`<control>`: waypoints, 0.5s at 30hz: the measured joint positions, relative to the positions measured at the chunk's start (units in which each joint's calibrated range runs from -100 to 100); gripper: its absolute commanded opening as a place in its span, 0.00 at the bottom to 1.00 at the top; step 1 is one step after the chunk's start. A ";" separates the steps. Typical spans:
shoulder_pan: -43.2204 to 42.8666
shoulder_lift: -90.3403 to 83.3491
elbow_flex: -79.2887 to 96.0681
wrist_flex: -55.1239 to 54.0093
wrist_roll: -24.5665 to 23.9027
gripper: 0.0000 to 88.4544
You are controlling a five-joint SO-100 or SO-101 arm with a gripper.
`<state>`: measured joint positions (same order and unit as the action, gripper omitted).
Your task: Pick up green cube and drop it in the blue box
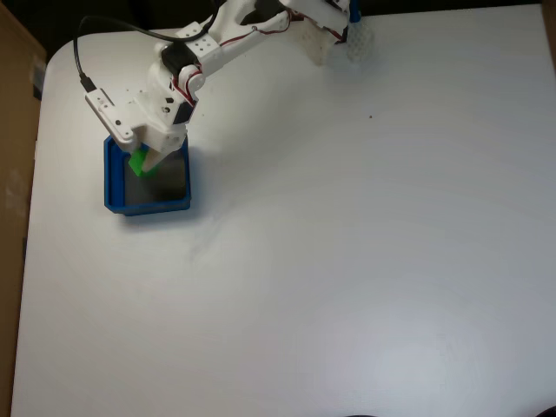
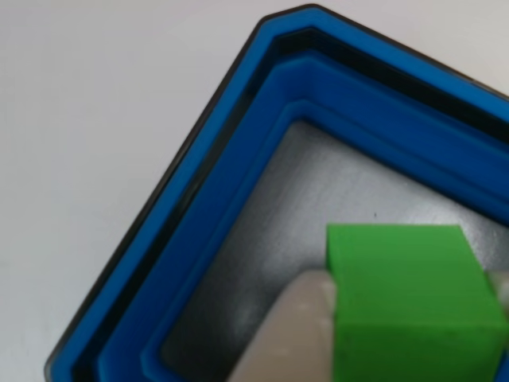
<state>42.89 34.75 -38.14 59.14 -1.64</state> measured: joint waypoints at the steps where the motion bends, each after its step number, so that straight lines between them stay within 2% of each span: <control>1: 0.00 0.00 0.00 0.00 0.00 0.08; 7: 0.00 0.00 0.00 0.00 0.00 0.22; 15: 0.00 0.00 0.00 0.00 -0.10 0.24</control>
<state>42.89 34.75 -38.14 59.14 -1.73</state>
